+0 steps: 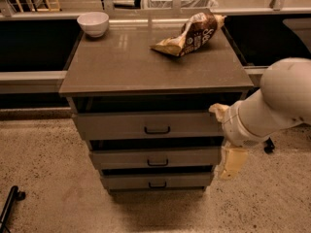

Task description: Open top drawer

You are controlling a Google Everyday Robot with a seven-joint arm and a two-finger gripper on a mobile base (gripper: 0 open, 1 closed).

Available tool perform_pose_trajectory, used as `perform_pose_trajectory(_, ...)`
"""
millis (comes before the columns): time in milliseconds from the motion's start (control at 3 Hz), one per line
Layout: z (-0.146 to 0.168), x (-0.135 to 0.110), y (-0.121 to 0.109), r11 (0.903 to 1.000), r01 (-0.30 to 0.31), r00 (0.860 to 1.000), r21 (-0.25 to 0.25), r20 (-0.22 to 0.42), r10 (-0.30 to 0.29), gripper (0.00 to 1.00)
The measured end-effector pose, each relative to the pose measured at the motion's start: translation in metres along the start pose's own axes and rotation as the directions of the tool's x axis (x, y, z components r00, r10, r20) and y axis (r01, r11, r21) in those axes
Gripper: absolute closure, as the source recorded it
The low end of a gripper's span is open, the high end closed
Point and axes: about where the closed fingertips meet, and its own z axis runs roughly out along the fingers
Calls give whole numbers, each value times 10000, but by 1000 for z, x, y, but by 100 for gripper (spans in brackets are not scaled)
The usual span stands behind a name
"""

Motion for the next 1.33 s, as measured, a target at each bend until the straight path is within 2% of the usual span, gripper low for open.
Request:
perform_pose_trajectory(333, 33, 6, -20, 9941, 1005, 9949, 404, 77, -1009, 0)
perform_pose_trajectory(667, 72, 16, -41, 9904, 1293, 9915, 484, 88, -1299, 0)
perform_pose_trajectory(1000, 99, 23, -67, 9933, 1150, 9926, 144, 388, -1155, 0)
perform_pose_trajectory(1333, 112, 34, -98, 9975, 699, 9972, -113, 269, -696, 0)
